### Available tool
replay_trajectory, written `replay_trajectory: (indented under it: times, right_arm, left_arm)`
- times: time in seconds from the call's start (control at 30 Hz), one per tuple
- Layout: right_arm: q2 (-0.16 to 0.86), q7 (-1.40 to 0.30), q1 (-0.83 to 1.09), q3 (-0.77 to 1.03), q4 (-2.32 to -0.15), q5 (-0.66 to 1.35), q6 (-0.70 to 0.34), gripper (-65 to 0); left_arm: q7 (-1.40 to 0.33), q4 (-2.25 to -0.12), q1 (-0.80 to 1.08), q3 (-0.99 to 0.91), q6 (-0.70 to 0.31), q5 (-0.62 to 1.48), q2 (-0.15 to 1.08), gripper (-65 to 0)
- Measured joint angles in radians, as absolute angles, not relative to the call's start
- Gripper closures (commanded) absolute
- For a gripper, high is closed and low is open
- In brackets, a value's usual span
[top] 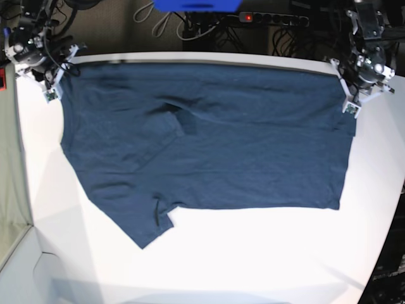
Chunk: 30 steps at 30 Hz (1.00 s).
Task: Layout the t-shirt on the table in an organized manner, then fold the t-shirt properly
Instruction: 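Lay the shirt flat and drag its edge taut with both grippers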
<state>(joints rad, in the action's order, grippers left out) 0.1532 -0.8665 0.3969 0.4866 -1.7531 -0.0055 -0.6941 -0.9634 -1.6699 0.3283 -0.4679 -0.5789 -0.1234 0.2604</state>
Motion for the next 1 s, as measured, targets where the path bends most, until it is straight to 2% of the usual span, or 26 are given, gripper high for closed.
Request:
replay_trajectory:
  times: [0.1, 0.17, 0.27, 0.37, 0.43, 0.5, 0.73, 1.0]
  right_arm:
    - [0.155, -0.863, 0.397, 0.489, -1.755, -0.012, -0.683, -34.4]
    - [0.154, -0.862, 0.396, 0.502, -1.755, -0.011, -0.684, -38.6]
    - [0.140, -0.859, 0.392, 0.546, -1.752, 0.014, -0.684, -41.6]
    - [0.118, -0.886, 0.350, 0.612, -1.740, 0.015, -0.702, -41.7]
    - [0.119, -0.897, 0.332, 0.653, -1.736, 0.003, -0.702, -41.7]
    - [0.121, -0.905, 0.327, 0.682, -1.736, -0.008, -0.702, -41.7]
    - [0.142, -0.908, 0.322, 0.685, -1.734, -0.012, -0.702, -41.7]
    - [0.142, -0.907, 0.322, 0.669, -1.734, -0.015, -0.702, -41.7]
  left_arm:
    - [-0.964, -1.670, 0.328, -0.468, -0.579, -0.123, 0.260, -5.6]
    - [-0.967, -1.670, 0.326, -0.468, -0.578, -0.125, 0.260, -13.8]
    - [-0.966, -1.672, 0.323, -0.472, -0.572, -0.132, 0.262, -30.4]
    - [-0.967, -1.691, 0.323, -0.472, -0.569, -0.131, 0.263, -46.9]
    - [-0.970, -1.712, 0.323, -0.471, -0.570, -0.126, 0.262, -53.6]
    - [-0.982, -1.739, 0.325, -0.468, -0.579, -0.116, 0.253, -56.0]
    - [-0.986, -1.847, 0.328, -0.522, -0.587, -0.101, 0.244, -56.1]
    - [-0.984, -1.851, 0.265, -0.612, -0.587, -0.115, 0.218, -56.1]
